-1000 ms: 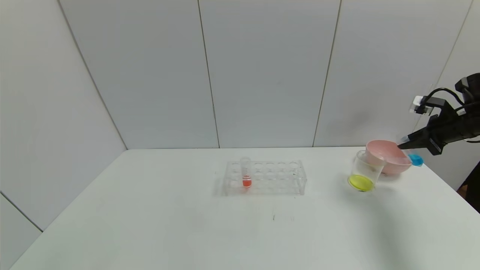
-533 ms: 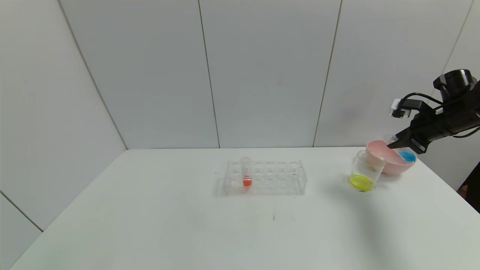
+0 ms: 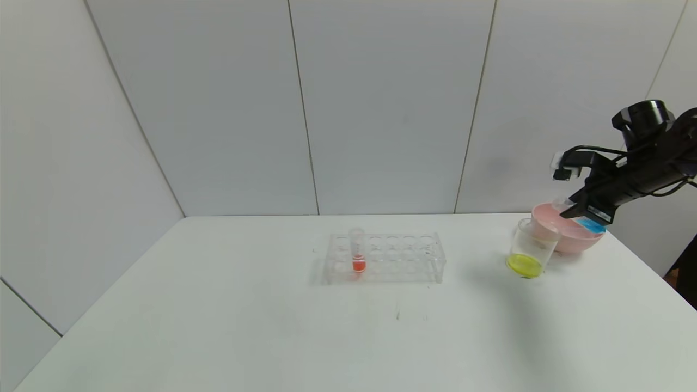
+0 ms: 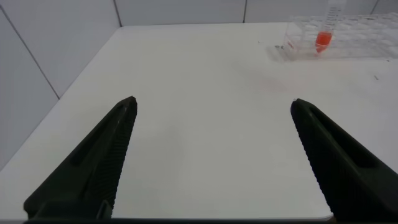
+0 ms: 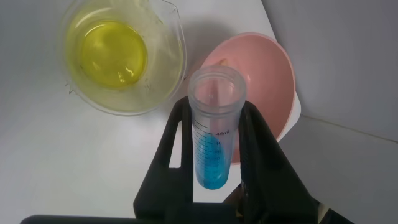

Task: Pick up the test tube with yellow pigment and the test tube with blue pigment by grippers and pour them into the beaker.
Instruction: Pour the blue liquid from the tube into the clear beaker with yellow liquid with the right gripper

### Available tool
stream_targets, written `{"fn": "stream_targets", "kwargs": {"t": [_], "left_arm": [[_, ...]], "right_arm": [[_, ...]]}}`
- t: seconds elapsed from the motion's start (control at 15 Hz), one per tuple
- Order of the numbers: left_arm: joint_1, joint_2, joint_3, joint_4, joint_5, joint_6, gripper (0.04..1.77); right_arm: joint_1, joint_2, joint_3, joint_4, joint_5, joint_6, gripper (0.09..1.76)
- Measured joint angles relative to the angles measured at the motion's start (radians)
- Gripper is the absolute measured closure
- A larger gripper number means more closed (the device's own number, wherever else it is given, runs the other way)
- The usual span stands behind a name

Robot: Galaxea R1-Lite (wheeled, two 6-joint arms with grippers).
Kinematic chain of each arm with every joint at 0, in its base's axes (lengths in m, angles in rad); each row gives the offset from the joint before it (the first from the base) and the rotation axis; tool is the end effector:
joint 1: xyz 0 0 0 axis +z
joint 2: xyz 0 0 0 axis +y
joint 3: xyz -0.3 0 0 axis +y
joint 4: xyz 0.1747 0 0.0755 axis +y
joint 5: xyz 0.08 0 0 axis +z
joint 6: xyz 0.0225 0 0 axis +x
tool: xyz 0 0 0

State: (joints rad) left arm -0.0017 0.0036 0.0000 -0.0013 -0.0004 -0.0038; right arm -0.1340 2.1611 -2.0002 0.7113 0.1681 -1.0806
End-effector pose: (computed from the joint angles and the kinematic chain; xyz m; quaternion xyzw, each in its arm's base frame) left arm -0.0225 0.0000 0.0757 -0.0019 0.0012 -0.0010 1.0000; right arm 0.4140 -0.0520 0.2175 -0.4117 0.3502 0.2281 0.8099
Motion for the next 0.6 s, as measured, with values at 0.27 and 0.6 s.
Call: {"fn": "stream_targets", "kwargs": {"t": [0.27,0.6], "left_arm": [[0.000,0.000,0.000,0.000,0.000,0.000,0.05],[0.000,0.000,0.000,0.000,0.000,0.000,0.05]], "right_arm": [[0.026,-0.002,0.000,0.033,-0.056,-0.032,1.36],[0.061,-0.010,0.000,0.087,-0.136,-0.052,1.36]]}}
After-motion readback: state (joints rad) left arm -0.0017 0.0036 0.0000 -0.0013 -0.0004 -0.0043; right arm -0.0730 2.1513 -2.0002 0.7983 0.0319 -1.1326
